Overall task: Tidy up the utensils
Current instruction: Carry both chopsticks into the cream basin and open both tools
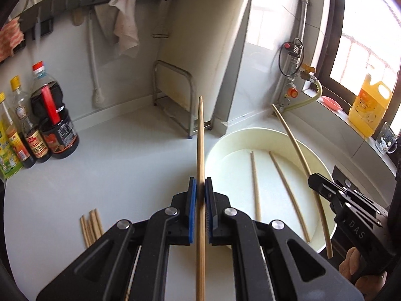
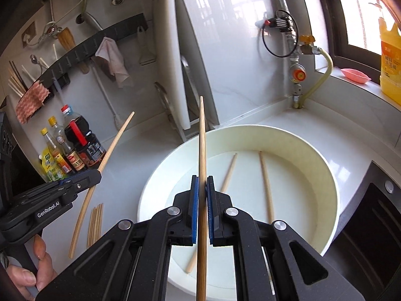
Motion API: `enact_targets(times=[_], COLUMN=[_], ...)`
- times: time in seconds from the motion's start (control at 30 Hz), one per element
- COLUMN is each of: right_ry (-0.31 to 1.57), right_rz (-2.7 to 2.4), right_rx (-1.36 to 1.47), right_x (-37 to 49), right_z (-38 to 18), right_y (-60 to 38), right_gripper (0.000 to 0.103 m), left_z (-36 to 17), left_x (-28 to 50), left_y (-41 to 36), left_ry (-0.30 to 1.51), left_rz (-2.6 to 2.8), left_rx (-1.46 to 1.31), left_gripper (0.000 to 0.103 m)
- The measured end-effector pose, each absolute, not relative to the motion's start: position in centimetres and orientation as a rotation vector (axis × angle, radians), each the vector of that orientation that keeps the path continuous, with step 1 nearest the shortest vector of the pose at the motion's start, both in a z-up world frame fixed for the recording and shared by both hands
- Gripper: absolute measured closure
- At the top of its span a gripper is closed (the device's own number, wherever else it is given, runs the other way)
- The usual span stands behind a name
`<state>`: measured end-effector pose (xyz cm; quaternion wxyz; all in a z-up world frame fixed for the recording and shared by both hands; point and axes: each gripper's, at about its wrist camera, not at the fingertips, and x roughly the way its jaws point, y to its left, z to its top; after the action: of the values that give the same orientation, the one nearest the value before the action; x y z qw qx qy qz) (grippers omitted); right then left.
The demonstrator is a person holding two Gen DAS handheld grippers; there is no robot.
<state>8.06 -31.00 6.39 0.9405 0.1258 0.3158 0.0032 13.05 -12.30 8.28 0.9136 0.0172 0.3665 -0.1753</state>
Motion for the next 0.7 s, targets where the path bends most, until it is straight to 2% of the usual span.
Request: enact_targets(times=[0.3, 0.53, 0.57, 0.7], right_ry=[0.720, 0.764, 0.765, 0.751], right_rz=[-0.060, -0.077, -0.079, -0.095], right_rx=[0.336, 0.369, 0.369, 0.368], right_x=[9.3, 10.2, 10.3, 10.2], right_z=[3.7, 1.8, 1.8, 2.1], right_y=[-35.1, -36.4, -36.4, -36.5], right_gripper=[0.097, 0.097, 0.097, 0.096], left_z=[6.3, 4.1, 4.0, 4.2], left_x=[15.5, 16.6, 16.8, 17.1], left_y=[-20.3, -22.3, -22.4, -21.6], left_ry=[0.821, 0.871, 0.873, 0.871], left_rz=[-0.477, -0.489, -0.485, -0.457], left_rx=[0.118, 0.112, 0.108, 0.091], left_gripper=[0.095, 0.095, 0.094, 0.080])
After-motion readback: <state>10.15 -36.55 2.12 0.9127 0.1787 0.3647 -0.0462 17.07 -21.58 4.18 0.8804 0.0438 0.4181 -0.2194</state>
